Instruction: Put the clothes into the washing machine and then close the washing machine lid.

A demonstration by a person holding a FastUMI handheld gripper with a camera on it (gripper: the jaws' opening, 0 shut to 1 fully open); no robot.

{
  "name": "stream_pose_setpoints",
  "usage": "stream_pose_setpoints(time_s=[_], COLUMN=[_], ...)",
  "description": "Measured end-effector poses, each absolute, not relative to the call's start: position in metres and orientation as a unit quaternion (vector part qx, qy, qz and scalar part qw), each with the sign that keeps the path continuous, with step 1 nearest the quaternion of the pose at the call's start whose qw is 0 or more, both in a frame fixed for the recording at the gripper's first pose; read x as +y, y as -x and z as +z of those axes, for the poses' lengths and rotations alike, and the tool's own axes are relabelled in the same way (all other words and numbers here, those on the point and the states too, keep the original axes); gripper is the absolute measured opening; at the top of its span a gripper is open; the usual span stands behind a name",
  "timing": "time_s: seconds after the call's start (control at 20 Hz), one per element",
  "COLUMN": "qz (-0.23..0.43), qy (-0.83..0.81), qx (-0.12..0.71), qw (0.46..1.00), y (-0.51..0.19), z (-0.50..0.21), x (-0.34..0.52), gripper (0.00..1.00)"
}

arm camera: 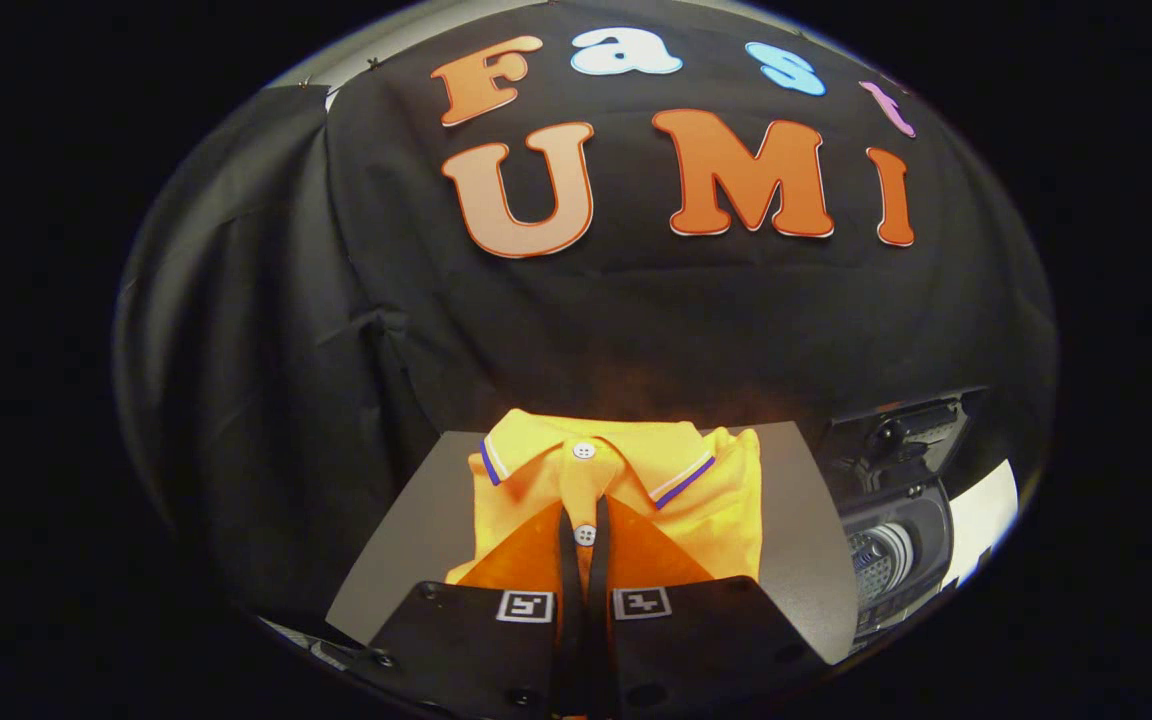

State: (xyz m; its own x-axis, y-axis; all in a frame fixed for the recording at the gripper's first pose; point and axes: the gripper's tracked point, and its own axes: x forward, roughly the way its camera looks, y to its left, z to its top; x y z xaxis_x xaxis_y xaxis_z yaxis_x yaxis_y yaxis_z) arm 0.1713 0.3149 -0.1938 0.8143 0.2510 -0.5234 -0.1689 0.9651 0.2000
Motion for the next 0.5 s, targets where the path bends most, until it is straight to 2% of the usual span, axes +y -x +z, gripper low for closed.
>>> stream_pose_setpoints(time_s=[0.25, 0.5], qz=[0.102, 0.088], qy=[-0.083, -0.097], qx=[0.238, 0.191], qw=[0.962, 0.973], y=[-0.158, -0.132], z=[-0.14, -0.099], x=[0.264, 0.175], gripper=[0.08, 0.08])
